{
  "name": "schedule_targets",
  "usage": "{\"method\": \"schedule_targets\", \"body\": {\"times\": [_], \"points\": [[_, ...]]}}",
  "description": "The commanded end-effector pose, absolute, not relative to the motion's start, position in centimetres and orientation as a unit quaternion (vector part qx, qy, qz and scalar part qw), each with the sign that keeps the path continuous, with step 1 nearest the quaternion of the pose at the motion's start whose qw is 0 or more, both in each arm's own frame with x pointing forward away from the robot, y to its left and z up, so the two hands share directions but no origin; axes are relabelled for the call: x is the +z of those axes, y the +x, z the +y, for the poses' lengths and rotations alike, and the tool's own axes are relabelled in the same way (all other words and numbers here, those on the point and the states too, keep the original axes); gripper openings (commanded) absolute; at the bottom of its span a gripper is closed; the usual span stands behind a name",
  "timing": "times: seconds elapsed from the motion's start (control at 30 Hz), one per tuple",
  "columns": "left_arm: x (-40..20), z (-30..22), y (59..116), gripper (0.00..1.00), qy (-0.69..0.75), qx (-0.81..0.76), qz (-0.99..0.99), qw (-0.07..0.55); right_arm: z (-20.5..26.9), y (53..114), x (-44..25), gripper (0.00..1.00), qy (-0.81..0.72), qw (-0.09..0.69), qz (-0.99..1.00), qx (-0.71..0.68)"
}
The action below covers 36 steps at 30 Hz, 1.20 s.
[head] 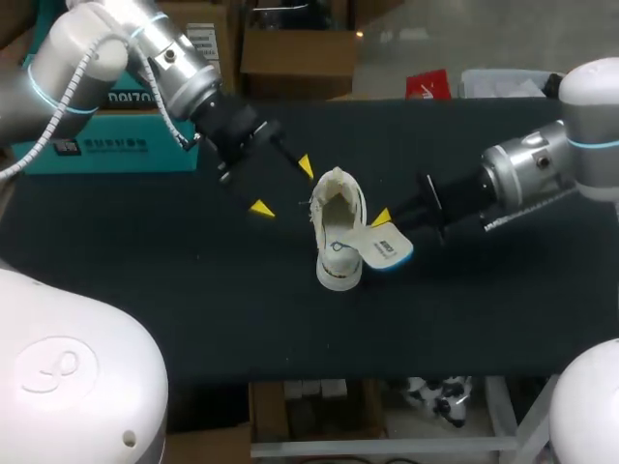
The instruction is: Open the shoe tongue, take the insole out of the shoe, put the insole back into the shoe, and pack the shoe into the shoebox
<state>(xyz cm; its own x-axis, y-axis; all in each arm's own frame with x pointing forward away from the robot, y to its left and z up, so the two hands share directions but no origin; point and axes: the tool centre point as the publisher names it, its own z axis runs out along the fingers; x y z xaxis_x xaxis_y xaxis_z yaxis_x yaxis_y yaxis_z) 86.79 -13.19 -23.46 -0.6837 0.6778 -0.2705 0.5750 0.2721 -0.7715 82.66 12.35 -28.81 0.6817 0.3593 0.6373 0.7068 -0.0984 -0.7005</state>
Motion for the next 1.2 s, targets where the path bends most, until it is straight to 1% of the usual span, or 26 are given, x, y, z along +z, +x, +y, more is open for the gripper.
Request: {"method": "schedule_targets", "body": {"times": [0.03,0.53,0.63,0.8,0.87,0.93,1.2], "points": [[-23.4,-13.2,86.8,1.0,-0.387,0.456,-0.8,0.053,12.2,82.8,-28.9,0.0,-0.725,0.563,-0.369,-0.146],[-23.4,-13.2,87.2,1.0,-0.383,0.454,-0.802,0.051,12.1,82.9,-28.9,0.0,-0.725,0.566,-0.368,-0.138],[-23.5,-13.0,86.7,1.0,-0.379,0.468,-0.798,0.035,12.2,83.0,-28.8,0.0,-0.725,0.569,-0.362,-0.141],[-23.9,-12.9,85.1,1.0,-0.36,0.49,-0.794,-0.018,12.2,83.4,-28.6,0.0,-0.731,0.57,-0.345,-0.149],[-24.1,-13.2,84.4,1.0,-0.332,0.494,-0.802,-0.052,12.3,83.6,-28.4,0.0,-0.736,0.568,-0.336,-0.153],[-24.4,-13.5,84.0,1.0,-0.3,0.495,-0.813,-0.061,12.5,83.9,-28.2,0.0,-0.739,0.564,-0.333,-0.156],[-24.4,-13.5,84.0,1.0,-0.3,0.495,-0.813,-0.061,12.7,84.1,-28.0,0.0,-0.741,0.56,-0.336,-0.158]]}}
